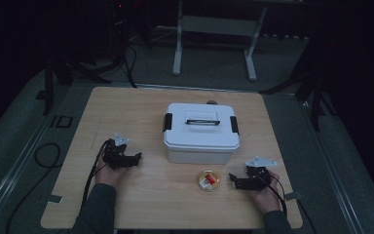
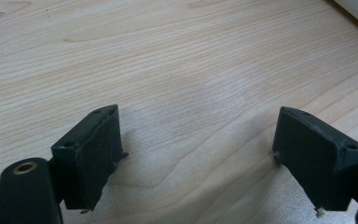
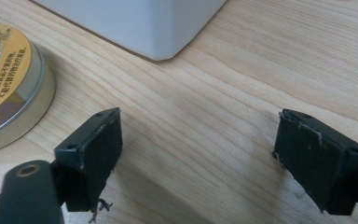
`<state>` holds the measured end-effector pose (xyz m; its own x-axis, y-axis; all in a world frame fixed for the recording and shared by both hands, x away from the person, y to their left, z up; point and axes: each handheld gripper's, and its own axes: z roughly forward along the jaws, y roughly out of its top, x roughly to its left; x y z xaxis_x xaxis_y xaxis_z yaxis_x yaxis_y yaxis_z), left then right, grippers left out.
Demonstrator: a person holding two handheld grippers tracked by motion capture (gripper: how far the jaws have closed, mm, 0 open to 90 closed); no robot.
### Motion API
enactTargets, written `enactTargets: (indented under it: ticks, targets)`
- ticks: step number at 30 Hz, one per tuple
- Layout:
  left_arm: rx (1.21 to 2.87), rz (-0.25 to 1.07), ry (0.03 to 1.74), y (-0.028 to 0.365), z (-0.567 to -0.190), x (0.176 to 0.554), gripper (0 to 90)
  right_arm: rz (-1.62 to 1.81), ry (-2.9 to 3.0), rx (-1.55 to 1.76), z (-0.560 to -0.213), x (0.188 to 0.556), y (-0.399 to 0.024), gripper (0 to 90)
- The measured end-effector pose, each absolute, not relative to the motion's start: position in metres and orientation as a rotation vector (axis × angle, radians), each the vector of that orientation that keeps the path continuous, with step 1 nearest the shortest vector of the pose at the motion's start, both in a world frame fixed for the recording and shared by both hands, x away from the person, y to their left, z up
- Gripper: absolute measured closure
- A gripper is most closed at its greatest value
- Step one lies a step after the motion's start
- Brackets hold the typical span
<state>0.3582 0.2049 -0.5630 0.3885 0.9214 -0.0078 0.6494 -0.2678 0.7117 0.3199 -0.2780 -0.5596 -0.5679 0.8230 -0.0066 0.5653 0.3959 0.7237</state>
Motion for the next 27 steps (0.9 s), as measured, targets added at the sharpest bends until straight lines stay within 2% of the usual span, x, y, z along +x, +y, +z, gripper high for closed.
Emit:
enactTargets:
  ticks: [3,5,7,12,14,18,21,27]
  targets:
    - [2.016,0.551,1.337,0.205,-0.563,0.358,15.7,0.978,2.293,1.202,-0.559,0.319,-0.278,16.2]
    - [2.017,0.551,1.339,0.205,-0.562,0.357,16.1,0.973,2.288,1.206,-0.559,0.319,-0.279,20.8]
    - [2.013,0.557,1.343,0.206,-0.561,0.356,25.4,0.947,2.258,1.191,-0.556,0.316,-0.279,25.1]
    - [2.007,0.559,1.342,0.207,-0.560,0.355,32.3,0.911,2.214,1.161,-0.547,0.311,-0.279,36.1]
    - [2.004,0.565,1.348,0.207,-0.560,0.355,32.8,0.915,2.207,1.154,-0.544,0.308,-0.278,46.8]
    - [1.992,0.564,1.360,0.208,-0.560,0.355,34.3,0.908,2.217,1.105,-0.539,0.302,-0.274,73.7]
    - [1.987,0.559,1.363,0.209,-0.560,0.355,35.2,0.901,2.221,1.090,-0.534,0.297,-0.269,89.4]
    - [1.988,0.571,1.359,0.208,-0.561,0.354,35.2,0.880,2.258,1.073,-0.527,0.286,-0.255,90.0]
